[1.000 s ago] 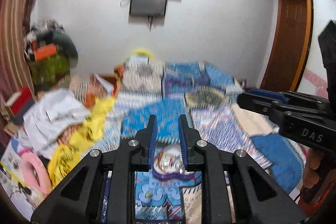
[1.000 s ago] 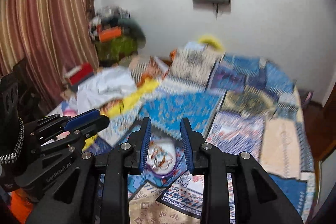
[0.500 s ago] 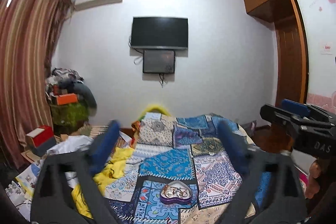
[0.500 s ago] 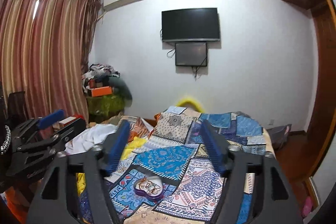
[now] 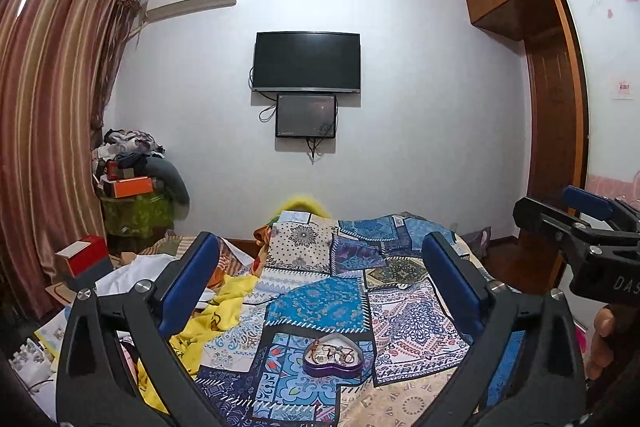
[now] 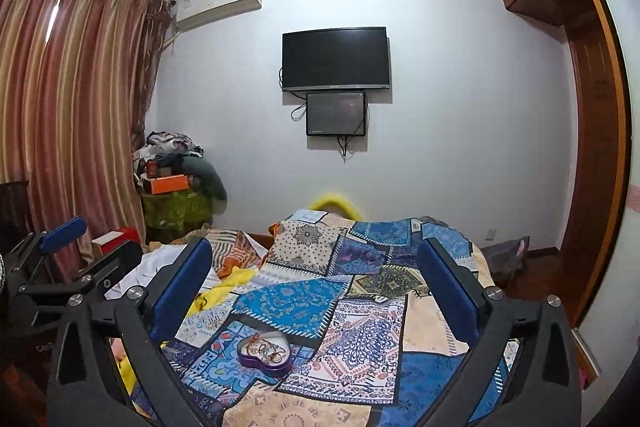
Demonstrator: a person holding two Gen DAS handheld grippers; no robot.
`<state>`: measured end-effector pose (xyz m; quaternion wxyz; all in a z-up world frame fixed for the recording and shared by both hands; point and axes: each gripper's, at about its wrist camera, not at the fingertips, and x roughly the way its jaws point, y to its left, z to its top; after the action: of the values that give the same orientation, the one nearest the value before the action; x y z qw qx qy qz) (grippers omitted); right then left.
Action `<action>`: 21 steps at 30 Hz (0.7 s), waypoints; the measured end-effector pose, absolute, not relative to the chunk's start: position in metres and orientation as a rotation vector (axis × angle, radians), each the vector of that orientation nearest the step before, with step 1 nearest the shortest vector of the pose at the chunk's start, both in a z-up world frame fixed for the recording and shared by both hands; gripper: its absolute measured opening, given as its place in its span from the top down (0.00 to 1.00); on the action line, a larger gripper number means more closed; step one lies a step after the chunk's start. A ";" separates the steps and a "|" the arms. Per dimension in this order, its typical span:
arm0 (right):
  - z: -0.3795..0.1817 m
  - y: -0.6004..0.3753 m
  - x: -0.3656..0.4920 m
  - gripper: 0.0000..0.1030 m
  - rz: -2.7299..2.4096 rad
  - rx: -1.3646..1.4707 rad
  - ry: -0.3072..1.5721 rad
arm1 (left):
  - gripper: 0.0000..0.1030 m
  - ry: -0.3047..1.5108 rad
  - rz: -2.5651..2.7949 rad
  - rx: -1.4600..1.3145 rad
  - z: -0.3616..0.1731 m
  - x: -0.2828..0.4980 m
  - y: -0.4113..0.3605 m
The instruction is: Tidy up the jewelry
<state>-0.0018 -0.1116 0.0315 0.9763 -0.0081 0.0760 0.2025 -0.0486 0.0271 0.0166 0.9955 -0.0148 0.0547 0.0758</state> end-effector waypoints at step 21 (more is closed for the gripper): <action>0.026 -0.114 -0.006 0.01 0.422 -0.034 0.186 | 0.01 0.138 0.164 -0.042 0.012 -0.039 0.029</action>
<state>-0.0059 -0.1137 0.0264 0.9734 -0.0171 0.0921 0.2090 -0.0394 0.0290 0.0125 0.9940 -0.0212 0.0689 0.0819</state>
